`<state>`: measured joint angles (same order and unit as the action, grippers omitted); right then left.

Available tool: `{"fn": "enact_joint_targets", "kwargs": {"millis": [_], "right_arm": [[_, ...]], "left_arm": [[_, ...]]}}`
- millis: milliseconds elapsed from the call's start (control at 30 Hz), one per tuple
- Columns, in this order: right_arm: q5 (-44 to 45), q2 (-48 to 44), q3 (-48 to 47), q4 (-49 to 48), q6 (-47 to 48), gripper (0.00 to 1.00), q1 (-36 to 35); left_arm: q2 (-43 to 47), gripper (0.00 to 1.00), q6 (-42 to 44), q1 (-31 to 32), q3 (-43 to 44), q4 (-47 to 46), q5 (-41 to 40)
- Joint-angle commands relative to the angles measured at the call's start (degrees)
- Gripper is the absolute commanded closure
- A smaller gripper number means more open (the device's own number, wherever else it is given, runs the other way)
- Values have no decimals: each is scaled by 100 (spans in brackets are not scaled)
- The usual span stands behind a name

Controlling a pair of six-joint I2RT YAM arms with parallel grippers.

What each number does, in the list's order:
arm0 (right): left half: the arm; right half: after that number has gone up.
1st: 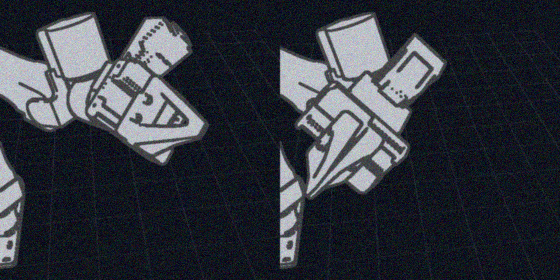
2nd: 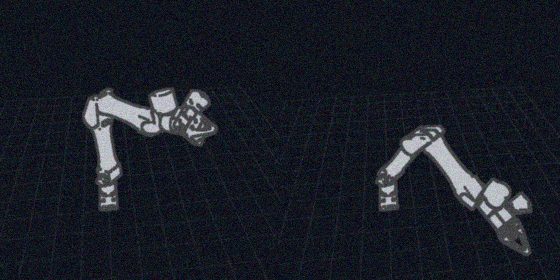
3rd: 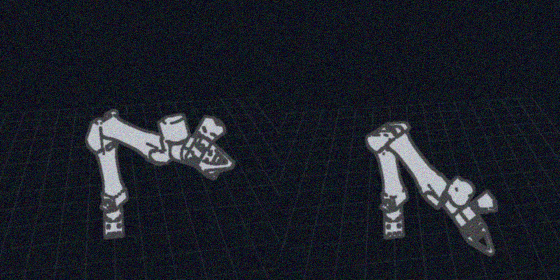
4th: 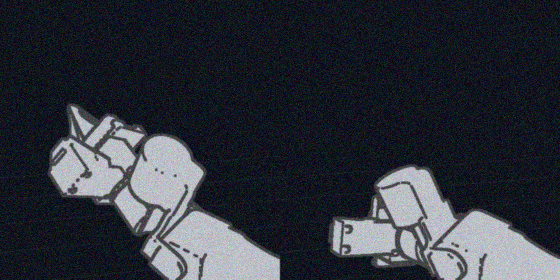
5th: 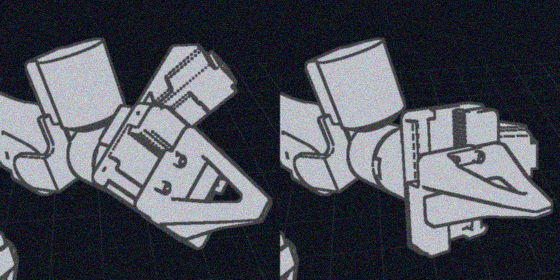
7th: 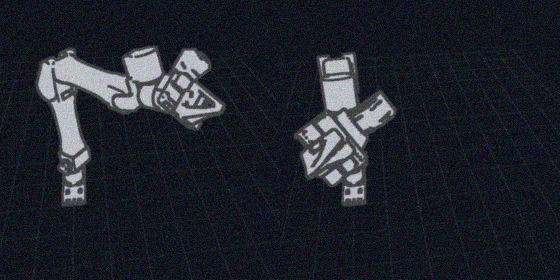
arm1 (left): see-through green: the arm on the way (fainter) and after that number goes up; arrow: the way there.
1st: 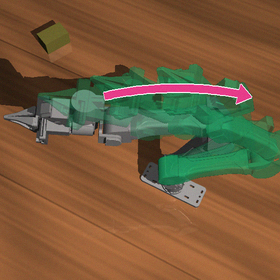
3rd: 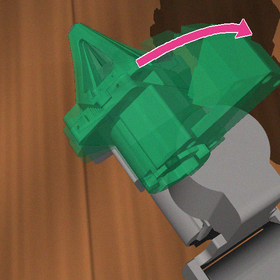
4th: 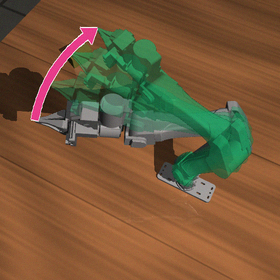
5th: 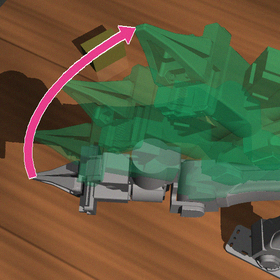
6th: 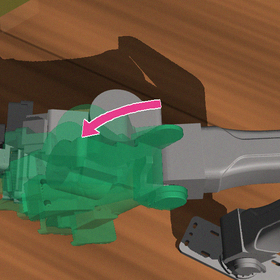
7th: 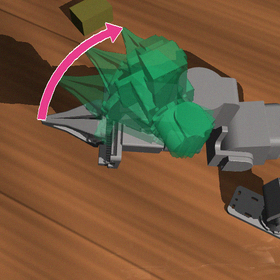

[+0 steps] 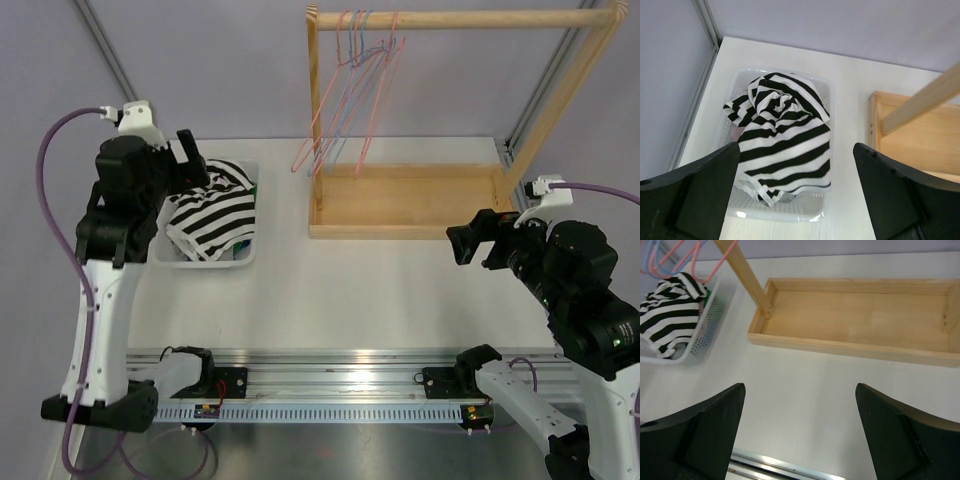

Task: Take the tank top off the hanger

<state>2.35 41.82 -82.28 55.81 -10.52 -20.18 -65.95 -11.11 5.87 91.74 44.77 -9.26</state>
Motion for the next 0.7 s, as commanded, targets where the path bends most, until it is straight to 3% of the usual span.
{"fn": "enact_joint_targets", "kwargs": {"millis": [0, 233, 467, 667], "right_arm": [[1063, 19, 89, 202, 85, 1, 15], [1619, -192, 475, 439, 314, 1, 15], [1558, -719, 906, 395, 455, 0, 14], [1470, -939, 1179, 255, 446, 1, 14]], "left_arm": [[896, 1, 13, 292, -420, 645, -708], [2419, 1, 83, 432, -1123, 1420, -1131], [3561, 1, 48, 529, -2114, 1649, -297], [4239, 1, 180, 652, -2688, 1394, -138]]}}
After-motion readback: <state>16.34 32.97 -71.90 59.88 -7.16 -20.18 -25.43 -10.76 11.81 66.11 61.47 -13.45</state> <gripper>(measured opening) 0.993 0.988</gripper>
